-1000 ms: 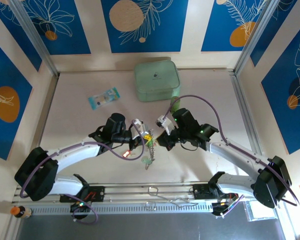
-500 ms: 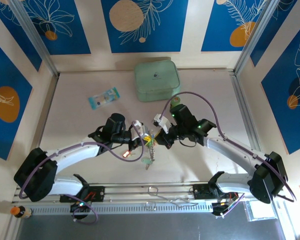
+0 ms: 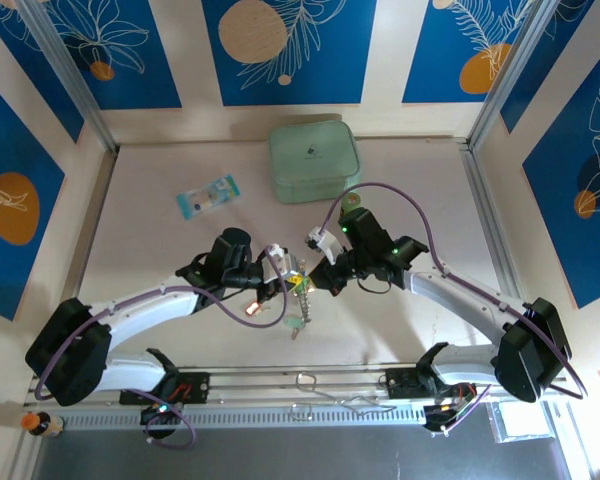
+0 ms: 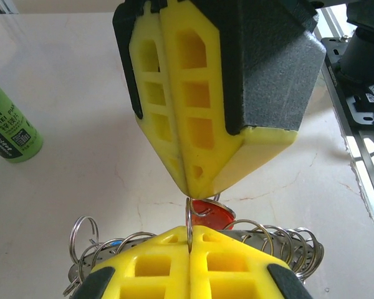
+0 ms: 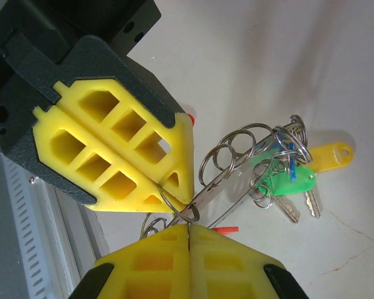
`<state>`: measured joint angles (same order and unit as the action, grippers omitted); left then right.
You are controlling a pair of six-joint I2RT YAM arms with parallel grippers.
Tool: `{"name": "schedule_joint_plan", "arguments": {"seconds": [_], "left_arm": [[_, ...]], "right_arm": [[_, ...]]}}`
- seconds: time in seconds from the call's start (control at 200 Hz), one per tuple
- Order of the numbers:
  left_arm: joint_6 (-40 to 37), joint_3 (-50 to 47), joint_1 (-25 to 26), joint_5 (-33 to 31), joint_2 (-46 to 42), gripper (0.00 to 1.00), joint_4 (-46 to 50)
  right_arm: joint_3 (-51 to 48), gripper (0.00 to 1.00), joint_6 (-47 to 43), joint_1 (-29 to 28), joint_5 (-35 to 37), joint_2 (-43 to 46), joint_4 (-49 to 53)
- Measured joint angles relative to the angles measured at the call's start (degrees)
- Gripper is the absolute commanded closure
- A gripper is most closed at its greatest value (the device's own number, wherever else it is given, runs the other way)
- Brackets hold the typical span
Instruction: Put the keys on the keyring
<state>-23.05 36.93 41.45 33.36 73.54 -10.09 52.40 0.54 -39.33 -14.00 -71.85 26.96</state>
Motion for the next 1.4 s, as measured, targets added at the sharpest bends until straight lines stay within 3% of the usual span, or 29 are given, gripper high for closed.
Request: {"name": "schedule_joint_plan", "arguments": {"seconds": [0.485,1.4], "left_arm": [[2.9,0.0,0.0,-0.5,0.0,1.0,-0.6],[1.5,-3.3,2.0,-10.4,-3.2,1.0,-5.1]], "right_arm": [[-0.1,1.0,5.6,-0.5,2.5,0.0,-2.4],[-6.5,1.0,33.7,-2.8,7.7,2.4,-13.3]]}}
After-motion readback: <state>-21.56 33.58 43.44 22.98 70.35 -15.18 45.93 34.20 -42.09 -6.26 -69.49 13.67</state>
